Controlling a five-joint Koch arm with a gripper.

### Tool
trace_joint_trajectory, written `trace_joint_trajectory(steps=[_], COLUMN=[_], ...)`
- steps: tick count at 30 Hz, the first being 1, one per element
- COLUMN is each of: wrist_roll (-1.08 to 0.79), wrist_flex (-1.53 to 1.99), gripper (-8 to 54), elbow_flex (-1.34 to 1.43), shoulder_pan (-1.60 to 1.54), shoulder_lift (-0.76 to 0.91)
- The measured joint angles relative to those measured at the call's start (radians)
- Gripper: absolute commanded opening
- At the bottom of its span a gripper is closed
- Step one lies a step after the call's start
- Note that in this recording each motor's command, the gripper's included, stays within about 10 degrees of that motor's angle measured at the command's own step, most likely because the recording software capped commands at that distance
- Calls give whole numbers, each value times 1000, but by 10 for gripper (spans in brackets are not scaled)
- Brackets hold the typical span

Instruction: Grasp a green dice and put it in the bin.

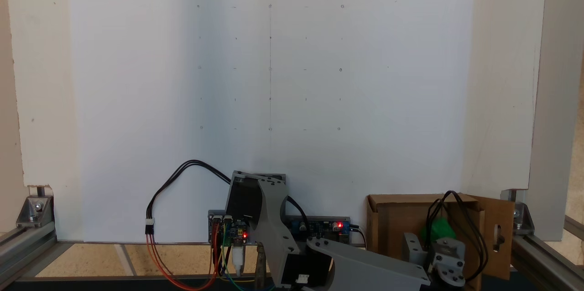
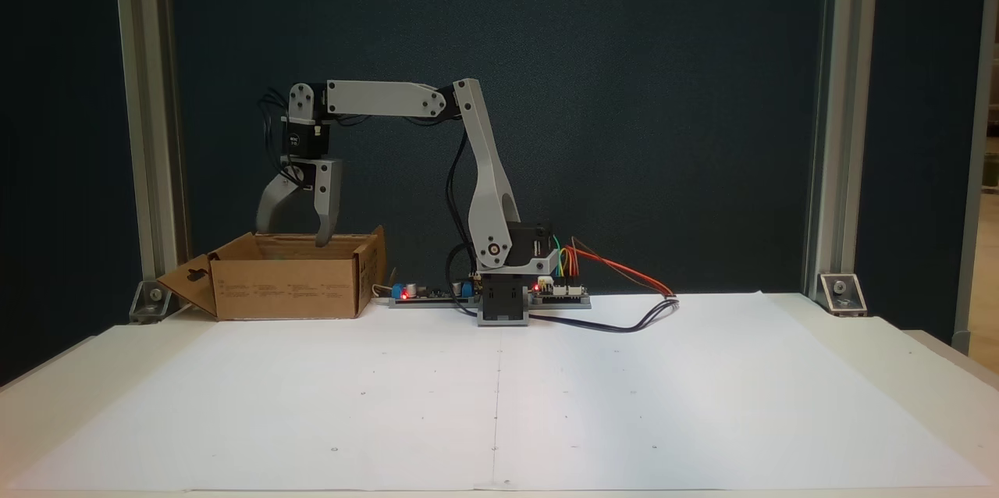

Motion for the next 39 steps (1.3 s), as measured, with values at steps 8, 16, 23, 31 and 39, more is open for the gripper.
trace_joint_trajectory(steps=[8, 16, 23, 31, 39], wrist_roll=[12, 150, 201, 209, 209], wrist_flex=[-95, -152, -155, -396, -753], gripper=[453, 451, 453, 451, 455], elbow_flex=[0, 0, 124, 540, 963], shoulder_pan=[-124, -598, -1029, -1497, -1759], shoulder_lift=[100, 310, 502, 747, 936])
